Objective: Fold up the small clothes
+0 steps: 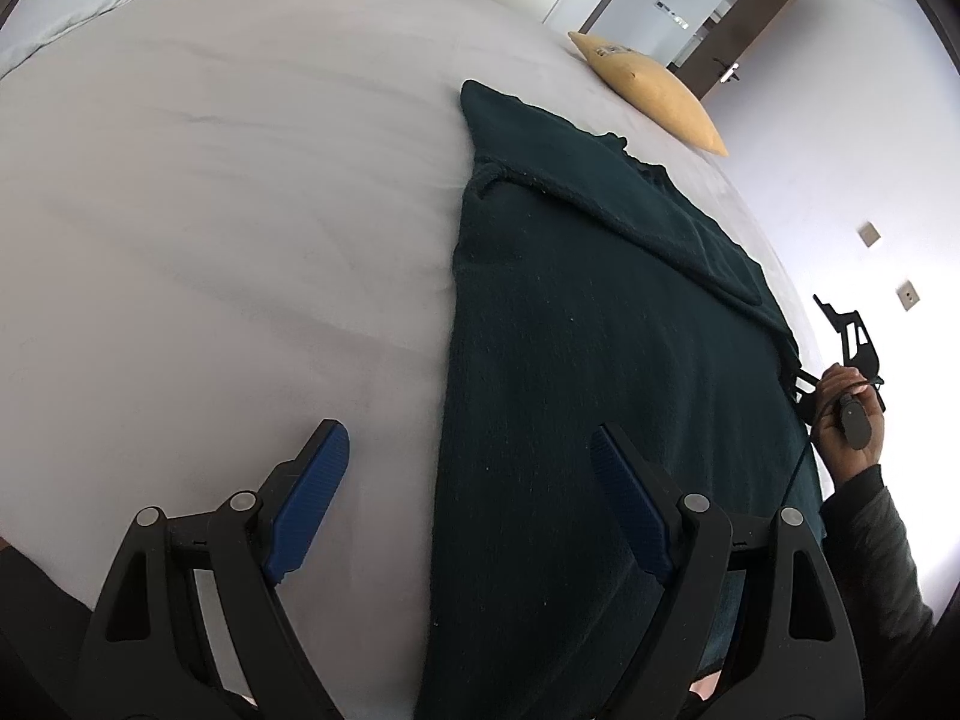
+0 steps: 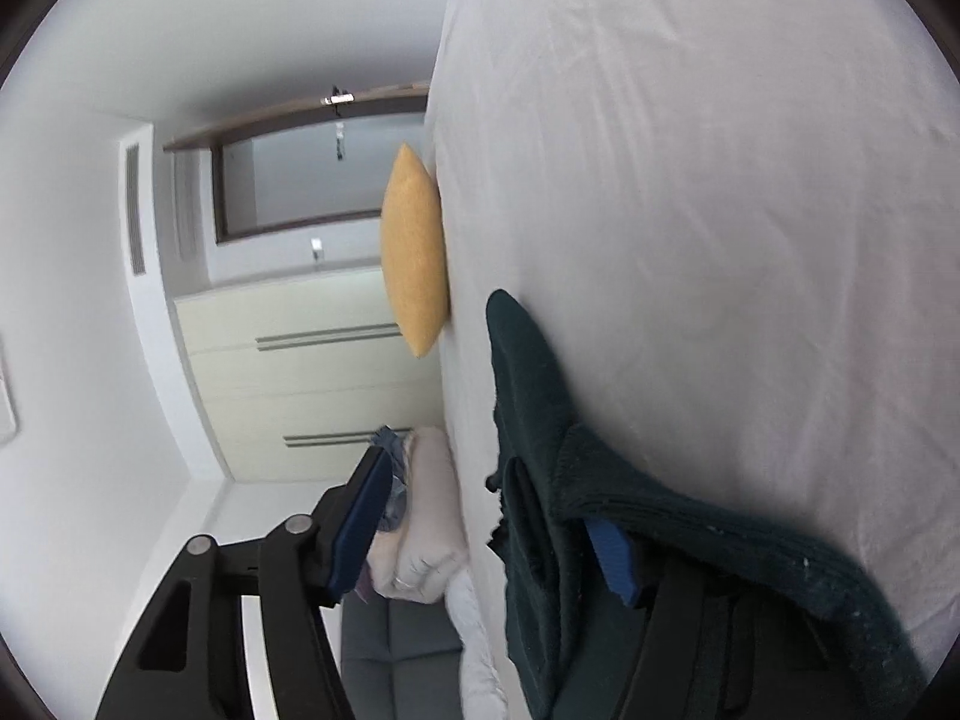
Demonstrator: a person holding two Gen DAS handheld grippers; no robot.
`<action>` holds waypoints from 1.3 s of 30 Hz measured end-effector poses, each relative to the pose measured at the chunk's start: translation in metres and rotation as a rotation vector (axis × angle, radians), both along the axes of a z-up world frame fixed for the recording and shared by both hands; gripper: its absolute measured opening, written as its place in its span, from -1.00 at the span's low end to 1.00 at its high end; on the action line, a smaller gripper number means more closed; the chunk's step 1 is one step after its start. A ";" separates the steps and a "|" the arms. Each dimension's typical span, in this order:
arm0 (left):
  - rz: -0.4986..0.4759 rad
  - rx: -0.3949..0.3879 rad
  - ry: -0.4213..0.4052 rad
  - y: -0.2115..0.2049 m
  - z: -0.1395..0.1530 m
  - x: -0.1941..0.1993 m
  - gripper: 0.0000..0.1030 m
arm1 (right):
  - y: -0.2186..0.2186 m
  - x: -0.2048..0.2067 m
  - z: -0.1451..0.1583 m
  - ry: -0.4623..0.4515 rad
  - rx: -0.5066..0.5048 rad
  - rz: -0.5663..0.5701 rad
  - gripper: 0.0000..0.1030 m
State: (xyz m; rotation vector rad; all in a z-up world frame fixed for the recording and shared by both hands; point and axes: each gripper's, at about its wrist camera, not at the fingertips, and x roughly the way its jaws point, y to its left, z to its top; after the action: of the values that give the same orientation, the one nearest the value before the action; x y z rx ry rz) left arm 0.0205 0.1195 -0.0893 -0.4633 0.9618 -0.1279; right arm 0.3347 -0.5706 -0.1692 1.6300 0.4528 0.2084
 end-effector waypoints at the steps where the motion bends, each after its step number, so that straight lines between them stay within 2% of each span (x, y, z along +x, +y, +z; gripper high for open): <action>1: 0.001 0.000 0.000 0.000 0.000 0.000 0.60 | 0.007 0.000 0.003 -0.006 -0.029 0.001 0.27; 4: 0.001 0.002 0.001 0.000 0.000 0.002 0.60 | 0.024 0.008 0.014 -0.006 -0.100 0.059 0.39; 8: 0.000 0.002 0.003 0.000 0.001 0.001 0.60 | 0.028 0.020 0.019 0.002 -0.101 0.050 0.50; 12: 0.001 0.008 0.006 -0.002 0.000 0.002 0.60 | 0.023 0.037 0.020 0.006 -0.082 0.042 0.50; 15: -0.003 0.016 0.007 -0.003 0.000 0.004 0.60 | 0.009 0.035 0.012 -0.001 -0.038 0.002 0.48; 19: -0.003 0.023 0.010 -0.002 -0.001 0.007 0.60 | 0.000 0.029 0.001 -0.016 -0.011 -0.025 0.32; 22: -0.006 0.025 0.011 -0.002 -0.001 0.008 0.60 | -0.001 0.028 -0.002 -0.025 -0.002 -0.042 0.31; 27: -0.001 0.028 0.007 -0.005 -0.001 0.007 0.60 | 0.015 0.031 0.009 -0.033 -0.104 0.022 0.35; 28: -0.002 0.027 0.006 -0.005 -0.001 0.007 0.60 | 0.015 0.027 0.008 -0.031 -0.069 0.041 0.40; 29: -0.004 0.025 0.006 -0.006 0.000 0.007 0.60 | 0.014 0.019 0.005 -0.038 0.010 0.050 0.45; 31: -0.007 0.021 0.003 -0.005 0.000 0.005 0.60 | 0.010 0.001 0.002 -0.035 0.119 0.054 0.64; 33: -0.006 0.019 0.001 -0.003 -0.001 0.005 0.60 | 0.004 -0.012 0.006 -0.021 0.138 0.070 0.69; 36: 0.001 0.020 -0.002 -0.003 -0.002 0.007 0.60 | -0.011 -0.023 0.029 -0.030 0.042 0.085 0.70; 39: 0.013 0.012 -0.013 -0.003 0.002 0.008 0.60 | -0.016 -0.001 0.058 -0.093 -0.089 0.138 0.70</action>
State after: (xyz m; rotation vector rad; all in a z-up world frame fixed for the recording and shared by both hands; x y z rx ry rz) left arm 0.0286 0.1168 -0.0873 -0.4569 0.9461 -0.1137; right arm 0.3340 -0.5865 -0.1115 1.4968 0.4974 0.3615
